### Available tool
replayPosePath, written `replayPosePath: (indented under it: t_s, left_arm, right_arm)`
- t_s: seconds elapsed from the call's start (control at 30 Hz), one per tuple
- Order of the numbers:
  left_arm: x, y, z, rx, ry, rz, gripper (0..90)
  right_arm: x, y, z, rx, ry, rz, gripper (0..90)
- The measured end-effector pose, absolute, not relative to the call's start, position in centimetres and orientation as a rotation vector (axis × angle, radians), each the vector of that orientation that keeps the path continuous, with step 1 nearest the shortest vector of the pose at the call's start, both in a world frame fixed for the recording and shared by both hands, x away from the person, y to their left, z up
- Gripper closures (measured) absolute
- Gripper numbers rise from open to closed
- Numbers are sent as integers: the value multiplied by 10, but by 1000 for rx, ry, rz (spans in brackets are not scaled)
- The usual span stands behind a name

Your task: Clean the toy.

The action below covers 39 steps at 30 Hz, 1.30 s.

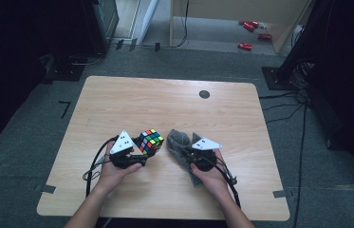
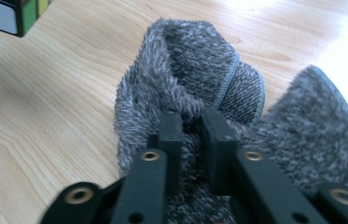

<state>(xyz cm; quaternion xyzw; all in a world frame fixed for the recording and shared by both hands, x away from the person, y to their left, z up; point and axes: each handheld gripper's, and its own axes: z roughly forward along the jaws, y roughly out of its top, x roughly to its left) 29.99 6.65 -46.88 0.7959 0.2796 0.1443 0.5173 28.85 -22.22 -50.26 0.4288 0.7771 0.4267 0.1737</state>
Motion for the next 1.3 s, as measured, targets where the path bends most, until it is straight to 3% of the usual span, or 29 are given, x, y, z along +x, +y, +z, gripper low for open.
replayPosePath:
  t_s: [0.27, 0.4, 0.5, 0.7, 1.07, 1.3]
  left_arm:
    - [299, 67, -468, 1918, 658, 357, 346]
    - [300, 67, -468, 1918, 660, 357, 345]
    - [299, 66, -468, 1919, 658, 357, 346]
    - [299, 65, -469, 1928, 657, 351, 346]
    - [297, 62, -470, 1942, 625, 334, 345]
    - [294, 53, -475, 2004, 550, 322, 346]
  right_arm:
    - [274, -219, -488, 1167, 2117, 1136, 255]
    - [267, -215, -490, 1298, 2098, 1146, 135]
    - [270, -207, -496, 1334, 2098, 1101, 105]
    - [283, -199, -511, 1390, 2120, 1021, 157]
    - [280, -210, -519, 1440, 2048, 1050, 658]
    - [273, -216, -493, 1345, 2025, 1283, 689]
